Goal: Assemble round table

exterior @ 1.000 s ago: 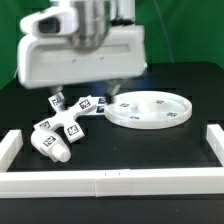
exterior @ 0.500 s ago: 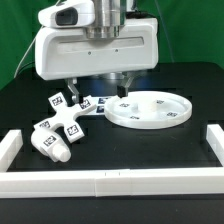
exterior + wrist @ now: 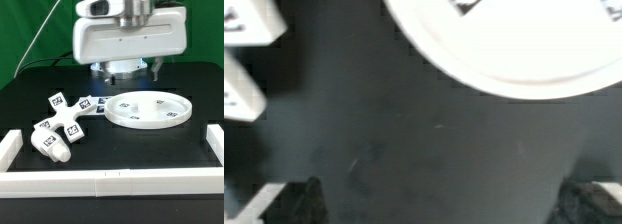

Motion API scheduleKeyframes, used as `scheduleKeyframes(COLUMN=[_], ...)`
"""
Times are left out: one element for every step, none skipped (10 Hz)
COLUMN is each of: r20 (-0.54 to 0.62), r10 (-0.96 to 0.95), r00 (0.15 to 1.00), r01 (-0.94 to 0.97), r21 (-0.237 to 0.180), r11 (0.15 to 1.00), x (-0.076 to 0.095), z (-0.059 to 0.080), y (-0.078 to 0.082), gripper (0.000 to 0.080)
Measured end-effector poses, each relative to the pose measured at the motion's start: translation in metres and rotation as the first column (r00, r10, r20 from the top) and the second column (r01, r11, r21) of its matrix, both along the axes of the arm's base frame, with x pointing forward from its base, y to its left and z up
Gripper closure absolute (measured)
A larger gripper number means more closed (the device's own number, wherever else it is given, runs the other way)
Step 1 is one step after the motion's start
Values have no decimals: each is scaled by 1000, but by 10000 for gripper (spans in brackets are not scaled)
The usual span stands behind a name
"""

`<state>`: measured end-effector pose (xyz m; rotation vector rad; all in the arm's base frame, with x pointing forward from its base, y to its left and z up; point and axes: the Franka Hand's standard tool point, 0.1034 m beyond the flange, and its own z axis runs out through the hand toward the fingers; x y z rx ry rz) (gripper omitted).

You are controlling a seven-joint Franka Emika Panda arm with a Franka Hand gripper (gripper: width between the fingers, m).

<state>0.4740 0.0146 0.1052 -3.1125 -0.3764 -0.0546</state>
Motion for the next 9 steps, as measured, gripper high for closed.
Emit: scheduleKeyframes(r20=[-1, -2, -3, -4, 0, -32, -62, -69, -68], r10=[1, -1, 0, -5, -27, -45, -62, -70, -63], r00=[1000, 1000, 1000, 1000, 1000, 998, 996, 995, 996], r01=[-1, 1, 0, 5, 27, 45, 61, 69, 62], r21=[-2, -2, -2, -2, -6, -9, -14, -18, -18], r11=[1000, 1000, 1000, 1000, 1000, 999, 998, 997, 998], x=[1, 1, 1, -1, -13, -32, -46, -51, -50], z=[-1, -2, -2, -6, -20, -35, -46, -51, -50], y=[-3, -3, -3, -2, 4, 17, 28, 33, 33], gripper=[151, 151, 151, 151, 151, 151, 151, 151, 151])
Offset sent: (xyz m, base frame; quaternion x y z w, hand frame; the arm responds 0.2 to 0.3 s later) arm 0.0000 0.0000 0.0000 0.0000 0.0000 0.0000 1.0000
